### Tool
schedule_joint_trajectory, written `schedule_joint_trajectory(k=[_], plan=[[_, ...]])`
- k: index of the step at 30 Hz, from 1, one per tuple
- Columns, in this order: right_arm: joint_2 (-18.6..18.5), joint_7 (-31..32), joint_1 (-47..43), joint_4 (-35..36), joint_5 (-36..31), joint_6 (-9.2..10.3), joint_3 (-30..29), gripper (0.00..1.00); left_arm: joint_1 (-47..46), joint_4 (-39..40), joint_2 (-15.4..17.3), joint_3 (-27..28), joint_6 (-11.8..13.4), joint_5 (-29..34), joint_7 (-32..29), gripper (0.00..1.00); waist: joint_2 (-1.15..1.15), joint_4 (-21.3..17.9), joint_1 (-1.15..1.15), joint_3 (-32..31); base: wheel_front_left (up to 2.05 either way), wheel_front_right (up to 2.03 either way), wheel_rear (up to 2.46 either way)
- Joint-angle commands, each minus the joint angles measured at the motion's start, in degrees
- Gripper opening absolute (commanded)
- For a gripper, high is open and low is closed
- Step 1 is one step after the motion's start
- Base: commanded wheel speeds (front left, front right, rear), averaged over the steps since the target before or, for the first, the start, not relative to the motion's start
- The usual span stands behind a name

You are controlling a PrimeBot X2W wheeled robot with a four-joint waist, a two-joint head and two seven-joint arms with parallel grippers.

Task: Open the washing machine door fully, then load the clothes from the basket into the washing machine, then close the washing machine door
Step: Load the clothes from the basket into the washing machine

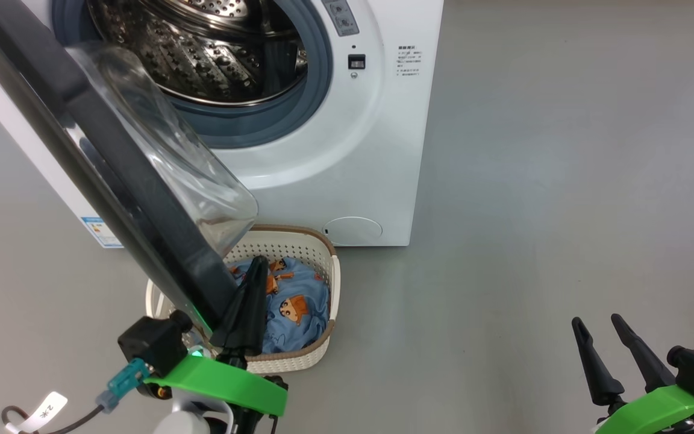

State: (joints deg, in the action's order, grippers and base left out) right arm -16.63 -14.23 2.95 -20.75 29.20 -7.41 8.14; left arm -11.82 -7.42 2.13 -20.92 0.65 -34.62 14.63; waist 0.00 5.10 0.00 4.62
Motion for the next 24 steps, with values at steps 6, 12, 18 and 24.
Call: schedule_joint_trajectory(k=[6, 12, 18, 24], plan=[[-1.09, -0.77, 0.72, 1.9, -2.06, -0.08, 0.52, 1.0, -0.51, 0.93, 0.75, 4.05, 0.03, -0.32, 0.36, 0.0, 0.0, 0.56, 0.0, 0.09, 0.0, 0.0, 0.0], [-1.08, -0.77, 0.28, 2.37, -3.11, -0.08, 0.0, 1.0, 0.78, 1.66, 0.75, 5.59, 0.14, 0.01, 0.37, 0.0, 0.0, 1.38, 0.0, 0.48, 0.0, 0.0, 0.0], [-1.1, -0.77, 0.19, 2.56, -3.34, -0.08, -0.54, 1.0, 2.4, 2.59, 0.75, 6.99, 0.04, 0.75, 0.37, 0.0, 0.0, 2.4, 0.0, 0.84, 0.0, 0.0, 0.0], [-1.37, -0.77, -0.01, 2.7, -3.41, -0.08, -0.43, 1.0, 4.71, 4.36, 0.75, 8.27, 0.39, 2.58, 0.37, 0.0, 0.0, 3.77, 0.0, 0.7, 0.0, 0.0, 0.0]])
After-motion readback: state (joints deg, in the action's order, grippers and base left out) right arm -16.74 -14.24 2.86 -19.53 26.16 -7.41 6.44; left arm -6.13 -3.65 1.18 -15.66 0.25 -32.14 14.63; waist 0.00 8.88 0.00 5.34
